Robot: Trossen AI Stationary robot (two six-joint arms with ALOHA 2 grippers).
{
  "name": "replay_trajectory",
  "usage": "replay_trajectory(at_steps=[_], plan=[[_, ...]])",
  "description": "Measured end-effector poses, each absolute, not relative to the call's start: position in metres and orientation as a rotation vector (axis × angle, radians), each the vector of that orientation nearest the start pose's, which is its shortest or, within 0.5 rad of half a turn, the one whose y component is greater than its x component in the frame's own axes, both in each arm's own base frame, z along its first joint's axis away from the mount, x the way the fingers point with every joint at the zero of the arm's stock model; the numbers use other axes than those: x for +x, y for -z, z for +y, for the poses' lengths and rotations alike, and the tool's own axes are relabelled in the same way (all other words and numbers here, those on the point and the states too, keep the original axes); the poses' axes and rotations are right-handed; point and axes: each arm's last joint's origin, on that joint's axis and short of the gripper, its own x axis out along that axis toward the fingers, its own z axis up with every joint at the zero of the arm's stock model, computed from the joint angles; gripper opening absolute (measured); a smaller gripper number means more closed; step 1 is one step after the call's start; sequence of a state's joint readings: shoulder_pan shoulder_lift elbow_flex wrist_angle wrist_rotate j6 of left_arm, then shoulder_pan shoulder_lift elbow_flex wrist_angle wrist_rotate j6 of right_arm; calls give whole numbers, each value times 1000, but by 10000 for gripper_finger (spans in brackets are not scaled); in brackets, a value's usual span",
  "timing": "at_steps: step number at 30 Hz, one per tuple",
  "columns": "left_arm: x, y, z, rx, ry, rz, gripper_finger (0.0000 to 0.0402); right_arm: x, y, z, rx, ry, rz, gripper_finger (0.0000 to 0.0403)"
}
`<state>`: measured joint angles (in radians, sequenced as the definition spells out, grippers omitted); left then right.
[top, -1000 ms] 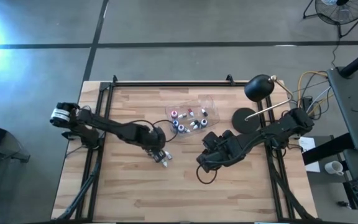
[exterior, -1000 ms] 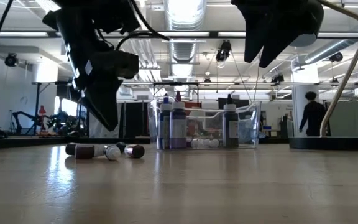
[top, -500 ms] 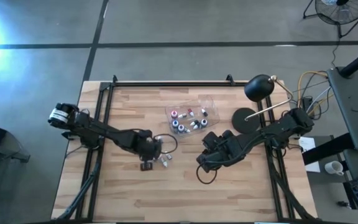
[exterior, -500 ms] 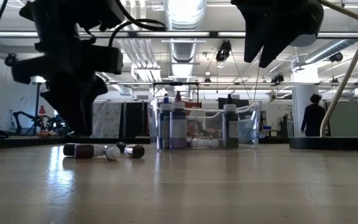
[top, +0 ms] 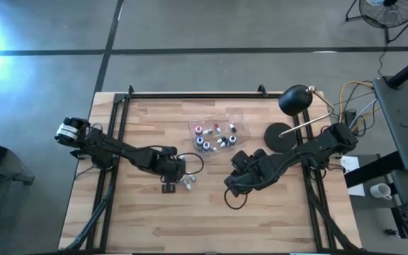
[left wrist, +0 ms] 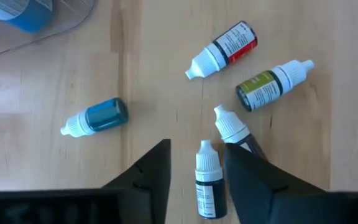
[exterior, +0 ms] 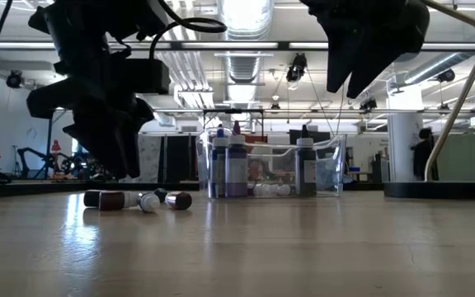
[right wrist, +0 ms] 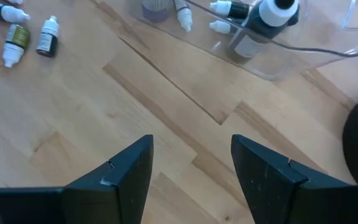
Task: Pick & Place food coloring
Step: Put the small black food coloring bottle into the transparent bin
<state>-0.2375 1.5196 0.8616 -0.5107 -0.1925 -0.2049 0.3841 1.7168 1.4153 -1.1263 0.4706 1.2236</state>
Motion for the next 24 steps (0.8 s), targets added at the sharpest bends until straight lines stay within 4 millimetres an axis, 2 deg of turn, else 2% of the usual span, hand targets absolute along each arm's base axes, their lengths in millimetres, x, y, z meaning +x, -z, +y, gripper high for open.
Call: replay_trajectory(at_steps=[6, 17, 24], plan=[[267, -176, -60, 49, -55, 1152, 160, 304, -245, 110, 446, 786, 1019, 210], [268, -170, -60, 9, -72, 1189, 158, 296, -214, 106, 439, 813, 1036, 210], [270, -158, -61, -22, -90, 1233, 157, 296, -208, 106, 473, 821, 1014, 210]])
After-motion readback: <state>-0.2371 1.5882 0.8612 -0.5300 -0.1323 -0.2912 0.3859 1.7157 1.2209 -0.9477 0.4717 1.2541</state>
